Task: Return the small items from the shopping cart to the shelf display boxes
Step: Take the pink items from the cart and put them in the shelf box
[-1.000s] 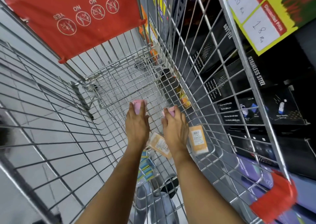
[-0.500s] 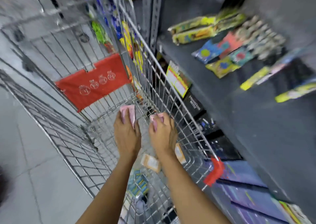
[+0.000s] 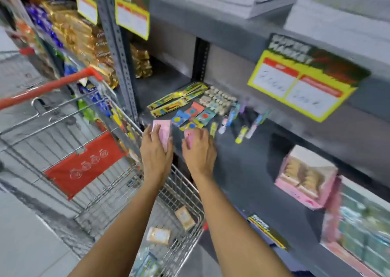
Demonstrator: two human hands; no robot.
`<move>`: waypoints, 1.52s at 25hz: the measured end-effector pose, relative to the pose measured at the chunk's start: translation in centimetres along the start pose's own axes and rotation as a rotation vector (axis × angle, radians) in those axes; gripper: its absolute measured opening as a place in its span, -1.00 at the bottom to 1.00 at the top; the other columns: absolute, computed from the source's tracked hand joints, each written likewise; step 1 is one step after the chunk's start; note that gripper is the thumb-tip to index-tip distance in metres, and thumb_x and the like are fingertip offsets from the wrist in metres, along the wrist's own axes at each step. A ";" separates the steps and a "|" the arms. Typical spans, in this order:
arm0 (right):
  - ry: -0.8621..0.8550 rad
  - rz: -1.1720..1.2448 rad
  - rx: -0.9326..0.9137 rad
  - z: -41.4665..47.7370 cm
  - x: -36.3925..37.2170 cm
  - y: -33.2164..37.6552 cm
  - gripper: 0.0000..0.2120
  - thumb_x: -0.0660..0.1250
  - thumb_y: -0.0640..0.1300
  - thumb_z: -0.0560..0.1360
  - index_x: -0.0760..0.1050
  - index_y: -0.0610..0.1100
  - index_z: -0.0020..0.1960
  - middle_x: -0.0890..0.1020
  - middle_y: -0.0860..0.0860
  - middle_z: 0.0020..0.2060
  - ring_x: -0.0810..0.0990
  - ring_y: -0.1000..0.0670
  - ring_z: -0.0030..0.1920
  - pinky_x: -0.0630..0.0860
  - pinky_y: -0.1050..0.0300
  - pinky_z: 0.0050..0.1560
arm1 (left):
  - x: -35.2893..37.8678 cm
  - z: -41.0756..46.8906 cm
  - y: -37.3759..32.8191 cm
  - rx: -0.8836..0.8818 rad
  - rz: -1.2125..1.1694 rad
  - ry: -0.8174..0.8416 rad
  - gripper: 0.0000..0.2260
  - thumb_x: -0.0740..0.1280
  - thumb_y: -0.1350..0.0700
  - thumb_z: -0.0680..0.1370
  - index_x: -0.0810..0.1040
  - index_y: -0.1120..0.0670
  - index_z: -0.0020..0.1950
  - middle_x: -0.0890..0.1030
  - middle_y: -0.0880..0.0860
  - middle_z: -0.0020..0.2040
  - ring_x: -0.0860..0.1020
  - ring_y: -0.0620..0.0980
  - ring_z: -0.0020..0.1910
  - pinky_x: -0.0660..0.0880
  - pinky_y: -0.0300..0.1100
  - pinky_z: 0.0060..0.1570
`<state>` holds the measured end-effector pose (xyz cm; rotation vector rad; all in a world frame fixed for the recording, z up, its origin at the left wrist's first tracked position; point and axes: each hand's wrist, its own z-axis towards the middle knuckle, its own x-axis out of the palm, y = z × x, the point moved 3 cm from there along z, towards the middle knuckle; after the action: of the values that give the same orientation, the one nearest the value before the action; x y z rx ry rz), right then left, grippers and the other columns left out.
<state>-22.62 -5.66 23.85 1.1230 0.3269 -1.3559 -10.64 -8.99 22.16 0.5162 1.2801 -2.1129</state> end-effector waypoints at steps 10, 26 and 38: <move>-0.240 -0.341 0.430 -2.4 -14.7 -20.6 -0.70 0.52 -0.14 0.29 0.53 -0.29 -0.11 0.58 -0.30 -0.14 0.58 -0.32 -0.18 0.50 -0.12 -0.14 | 12.1 -7.8 -19.0 0.257 -0.384 0.358 -0.63 0.22 -0.05 0.46 0.39 0.09 0.20 0.43 0.26 0.21 0.51 0.25 0.05 0.49 0.00 -0.03; -0.171 -0.428 0.380 -8.2 -16.7 -25.2 -0.60 0.06 -0.08 0.45 0.56 -0.17 0.11 0.63 -0.12 0.08 0.54 -0.20 0.10 0.41 -0.07 0.10 | 19.0 -13.0 -20.2 0.593 -0.030 0.543 -0.59 -0.10 -0.10 0.60 0.33 -0.04 0.36 0.33 0.19 0.42 0.22 0.11 0.38 0.33 0.05 0.16; -0.052 -0.456 0.402 -8.5 -16.2 -25.5 -0.56 0.09 -0.09 0.51 0.40 -0.25 0.32 0.55 -0.22 0.22 0.49 -0.22 0.24 0.31 -0.19 0.30 | 19.9 -13.1 -20.5 0.591 0.004 0.581 -0.48 -0.26 -0.15 0.59 0.19 -0.03 0.46 0.17 0.13 0.50 0.05 0.04 0.45 0.23 0.10 0.28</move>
<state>-45.79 15.26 20.74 1.3943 0.2899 -1.9100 -38.90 3.87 17.55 1.4642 0.8900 -2.4219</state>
